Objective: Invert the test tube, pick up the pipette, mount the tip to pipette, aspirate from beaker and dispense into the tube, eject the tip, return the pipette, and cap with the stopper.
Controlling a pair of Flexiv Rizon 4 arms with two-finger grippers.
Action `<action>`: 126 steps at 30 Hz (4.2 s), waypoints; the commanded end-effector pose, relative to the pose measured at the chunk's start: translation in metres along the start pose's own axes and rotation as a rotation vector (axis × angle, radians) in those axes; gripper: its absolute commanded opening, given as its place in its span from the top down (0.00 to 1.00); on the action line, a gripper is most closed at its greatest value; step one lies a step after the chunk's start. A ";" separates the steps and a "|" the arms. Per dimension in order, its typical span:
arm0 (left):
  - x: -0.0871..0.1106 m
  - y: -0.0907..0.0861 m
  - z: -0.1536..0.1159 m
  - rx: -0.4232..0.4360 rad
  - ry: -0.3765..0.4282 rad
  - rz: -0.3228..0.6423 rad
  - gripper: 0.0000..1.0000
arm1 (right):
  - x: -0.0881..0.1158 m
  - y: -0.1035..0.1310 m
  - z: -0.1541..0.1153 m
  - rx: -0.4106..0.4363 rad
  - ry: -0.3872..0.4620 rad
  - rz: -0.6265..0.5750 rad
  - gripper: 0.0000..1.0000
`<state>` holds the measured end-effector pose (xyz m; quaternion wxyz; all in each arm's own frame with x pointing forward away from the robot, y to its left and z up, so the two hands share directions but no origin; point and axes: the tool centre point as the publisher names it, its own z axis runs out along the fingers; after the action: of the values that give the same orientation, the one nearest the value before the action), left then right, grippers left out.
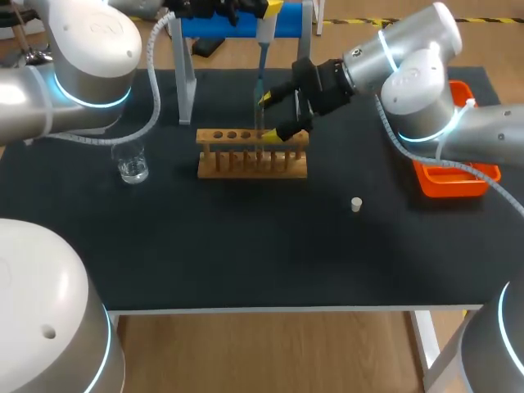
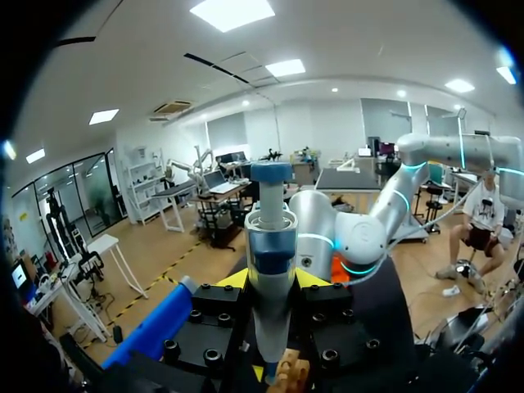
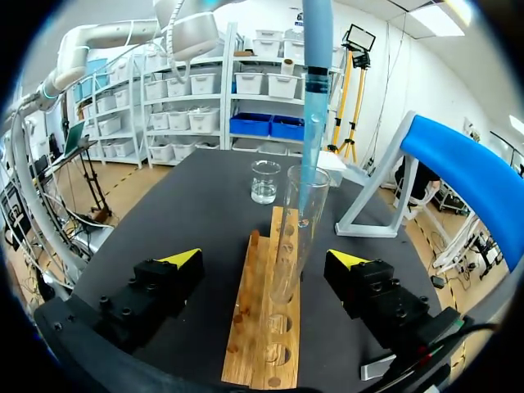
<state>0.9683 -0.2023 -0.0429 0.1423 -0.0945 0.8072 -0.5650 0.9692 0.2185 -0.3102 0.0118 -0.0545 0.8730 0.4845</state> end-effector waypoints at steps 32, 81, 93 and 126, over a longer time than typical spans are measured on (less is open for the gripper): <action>-0.006 -0.032 -0.012 -0.009 -0.017 0.044 1.00 | 0.000 -0.001 0.000 -0.001 0.000 -0.001 0.00; 0.088 0.059 -0.145 0.023 -0.136 0.007 1.00 | 0.000 -0.001 0.000 -0.001 0.000 -0.001 0.00; 0.145 0.047 -0.109 0.062 -0.106 0.013 1.00 | 0.000 -0.001 0.000 -0.001 0.000 -0.001 0.00; 0.155 0.079 -0.050 0.042 0.215 -0.014 1.00 | 0.000 -0.001 0.000 -0.001 0.000 -0.001 0.00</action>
<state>0.8041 -0.1785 -0.1219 0.0531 -0.0361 0.8049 -0.5900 0.9692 0.2186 -0.3103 0.0119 -0.0545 0.8730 0.4846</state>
